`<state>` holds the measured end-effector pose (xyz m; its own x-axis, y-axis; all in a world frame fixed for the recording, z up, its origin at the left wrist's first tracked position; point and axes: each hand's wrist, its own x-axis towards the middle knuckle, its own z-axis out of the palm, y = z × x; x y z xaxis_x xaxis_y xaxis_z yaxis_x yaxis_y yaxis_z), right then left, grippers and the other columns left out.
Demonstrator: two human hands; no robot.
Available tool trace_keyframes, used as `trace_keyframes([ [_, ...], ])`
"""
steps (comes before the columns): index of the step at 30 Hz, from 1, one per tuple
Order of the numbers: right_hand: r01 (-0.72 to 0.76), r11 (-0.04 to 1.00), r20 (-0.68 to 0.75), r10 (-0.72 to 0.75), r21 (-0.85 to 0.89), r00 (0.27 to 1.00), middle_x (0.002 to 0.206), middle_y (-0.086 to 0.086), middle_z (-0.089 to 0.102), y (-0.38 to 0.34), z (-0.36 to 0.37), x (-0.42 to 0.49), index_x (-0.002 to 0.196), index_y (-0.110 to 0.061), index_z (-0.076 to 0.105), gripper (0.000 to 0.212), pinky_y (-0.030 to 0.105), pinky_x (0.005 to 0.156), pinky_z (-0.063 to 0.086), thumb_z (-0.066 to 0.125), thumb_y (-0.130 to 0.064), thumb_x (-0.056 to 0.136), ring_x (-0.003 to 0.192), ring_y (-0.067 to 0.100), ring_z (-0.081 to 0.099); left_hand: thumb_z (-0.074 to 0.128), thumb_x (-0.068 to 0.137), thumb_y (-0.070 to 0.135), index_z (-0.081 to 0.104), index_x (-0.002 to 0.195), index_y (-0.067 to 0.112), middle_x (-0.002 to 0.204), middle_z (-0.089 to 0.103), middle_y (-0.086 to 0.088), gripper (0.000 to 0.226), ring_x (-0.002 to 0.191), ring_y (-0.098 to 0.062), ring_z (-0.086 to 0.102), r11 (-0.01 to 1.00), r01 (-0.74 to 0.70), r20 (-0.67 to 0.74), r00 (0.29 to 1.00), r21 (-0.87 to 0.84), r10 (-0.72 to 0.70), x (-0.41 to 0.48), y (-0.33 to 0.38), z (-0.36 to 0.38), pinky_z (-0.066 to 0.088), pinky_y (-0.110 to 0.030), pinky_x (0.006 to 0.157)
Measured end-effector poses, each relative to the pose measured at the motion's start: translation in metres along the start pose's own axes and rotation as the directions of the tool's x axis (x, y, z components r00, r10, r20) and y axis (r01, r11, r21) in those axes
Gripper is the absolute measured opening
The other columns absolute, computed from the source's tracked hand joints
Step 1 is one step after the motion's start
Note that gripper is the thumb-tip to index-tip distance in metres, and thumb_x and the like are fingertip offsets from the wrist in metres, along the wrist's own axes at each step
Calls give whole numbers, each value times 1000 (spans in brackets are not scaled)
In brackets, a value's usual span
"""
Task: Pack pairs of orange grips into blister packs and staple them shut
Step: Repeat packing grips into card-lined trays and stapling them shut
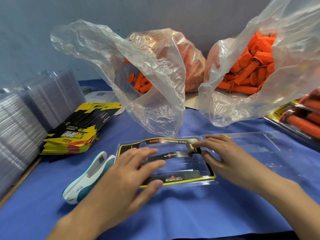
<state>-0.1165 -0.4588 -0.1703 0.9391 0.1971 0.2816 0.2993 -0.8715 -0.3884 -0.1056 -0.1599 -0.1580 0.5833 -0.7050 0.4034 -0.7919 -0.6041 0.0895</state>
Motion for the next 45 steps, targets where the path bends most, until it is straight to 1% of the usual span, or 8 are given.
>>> trace_keyframes([
  [3, -8, 1000, 1, 8, 8, 1000, 121, -17, 61, 0, 0, -1, 126, -32, 62, 31, 22, 104, 32, 54, -24, 97, 126, 9, 42, 50, 98, 44, 63, 127, 26, 138, 55, -5, 36, 128, -24, 51, 986, -165, 7, 986, 38, 165, 18, 30, 17, 40, -42, 109],
  [7, 11, 1000, -23, -10, 9, 1000, 118, -14, 65, -3, 0, -1, 123, -27, 66, 30, 22, 103, 33, 56, -19, 96, 123, 12, 46, 54, 94, 43, 60, 129, 31, 140, 54, -5, 38, 129, -23, 51, 965, -236, 89, 970, 114, 227, 33, 56, 34, 40, -44, 109],
  [12, 14, 999, -4, -14, 36, 1000, 120, -15, 64, -1, -1, -1, 124, -27, 65, 30, 26, 106, 34, 55, -17, 98, 125, 11, 45, 50, 94, 29, 60, 128, 28, 139, 54, -7, 35, 127, -24, 52, 964, -225, 58, 974, 144, 219, 47, 69, 40, 40, -43, 108],
  [19, 44, 999, -30, -43, 30, 999, 118, -13, 66, -1, 0, -2, 124, -27, 66, 30, 27, 105, 35, 55, -16, 98, 124, 15, 47, 55, 93, 19, 67, 109, 22, 128, 61, -4, 21, 113, -25, 58, 978, -168, 3, 986, 121, 169, 45, 64, 43, 44, -40, 101],
  [28, 51, 998, -64, -49, 33, 997, 114, -11, 66, -3, -3, -3, 119, -24, 68, 26, 20, 102, 33, 56, -16, 97, 119, 12, 48, 49, 98, 29, 59, 127, 22, 138, 53, -3, 32, 126, -21, 50, 979, -205, 48, 978, 13, 204, 44, 66, 42, 35, -37, 111],
  [34, 31, 998, -45, -28, 58, 999, 127, -16, 59, -5, -5, -3, 123, -26, 65, 28, 30, 105, 37, 54, -20, 99, 123, 14, 49, 51, 99, 33, 62, 125, 23, 136, 55, -3, 30, 126, -21, 51, 978, -206, -25, 978, -20, 206, 38, 64, 32, 39, -40, 108],
  [40, 43, 992, -97, -32, 119, 995, 121, -15, 61, -7, -10, -1, 122, -24, 65, 27, 32, 100, 41, 55, -16, 99, 117, 14, 54, 44, 101, 33, 67, 119, 19, 126, 62, 1, 32, 118, -20, 58, 996, -74, -105, 992, -42, 69, 28, 35, 8, 43, -39, 102],
  [45, 32, 987, -160, -6, 160, 987, 120, -15, 62, -9, -16, 4, 124, -30, 64, 30, 28, 99, 40, 51, -18, 100, 118, 10, 52, 42, 101, 36, 64, 118, 22, 115, 62, 11, 32, 111, -11, 56, 948, 243, -256, 922, -206, -292, 19, -15, -15, 47, -40, 91],
])
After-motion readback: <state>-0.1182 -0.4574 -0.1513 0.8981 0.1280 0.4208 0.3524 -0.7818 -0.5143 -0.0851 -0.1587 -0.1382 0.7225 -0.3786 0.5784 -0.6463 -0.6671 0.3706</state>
